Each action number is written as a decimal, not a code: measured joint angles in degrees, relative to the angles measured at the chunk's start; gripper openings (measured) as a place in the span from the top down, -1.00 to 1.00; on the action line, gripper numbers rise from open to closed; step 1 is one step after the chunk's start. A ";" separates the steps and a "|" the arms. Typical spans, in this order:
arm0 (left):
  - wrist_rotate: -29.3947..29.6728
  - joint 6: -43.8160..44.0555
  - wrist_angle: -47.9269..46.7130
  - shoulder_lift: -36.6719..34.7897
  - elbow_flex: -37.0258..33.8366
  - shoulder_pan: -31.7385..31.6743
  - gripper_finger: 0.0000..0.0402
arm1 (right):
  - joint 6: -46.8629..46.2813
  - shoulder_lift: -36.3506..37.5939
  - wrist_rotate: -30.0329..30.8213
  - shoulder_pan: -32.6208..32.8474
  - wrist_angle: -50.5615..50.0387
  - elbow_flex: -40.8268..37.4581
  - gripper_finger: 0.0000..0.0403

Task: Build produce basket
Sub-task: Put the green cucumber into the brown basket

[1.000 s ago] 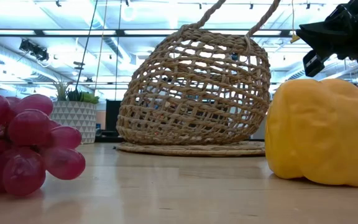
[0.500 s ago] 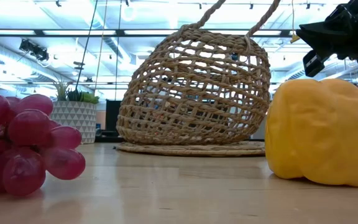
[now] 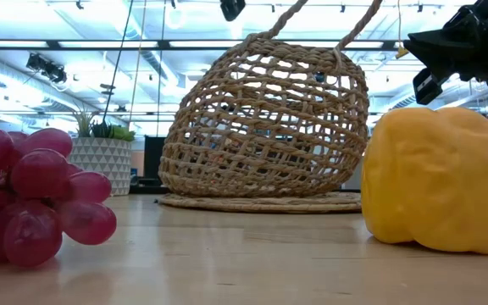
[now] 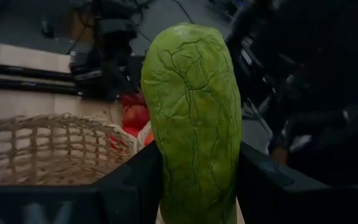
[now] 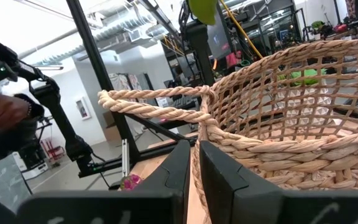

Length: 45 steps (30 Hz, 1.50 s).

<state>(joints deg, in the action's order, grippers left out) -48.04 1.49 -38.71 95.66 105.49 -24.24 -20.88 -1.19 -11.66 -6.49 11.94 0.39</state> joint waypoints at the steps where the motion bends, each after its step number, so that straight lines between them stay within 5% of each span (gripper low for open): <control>1: 1.86 2.43 0.66 -0.01 0.00 0.02 0.17 | 0.01 0.00 0.00 -0.01 0.00 0.01 0.79; 9: 35.59 20.93 1.59 -0.02 0.00 3.91 0.17 | 0.02 0.00 0.00 0.00 0.00 0.01 0.79; 18: 51.54 20.48 4.78 0.00 0.00 9.72 0.17 | 0.02 0.00 0.00 -0.01 0.00 -0.01 0.79; 34: 61.00 -0.30 8.06 7.25 0.00 14.64 0.17 | 0.00 -0.02 0.00 0.00 0.03 -0.01 0.79; 45: 81.11 -40.82 10.50 15.24 1.03 19.25 0.17 | 0.02 -0.02 0.00 0.00 0.03 -0.01 0.79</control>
<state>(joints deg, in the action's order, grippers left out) 33.07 -39.33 -28.22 110.90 106.52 -4.99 -20.86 -1.21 -11.66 -6.49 11.97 0.38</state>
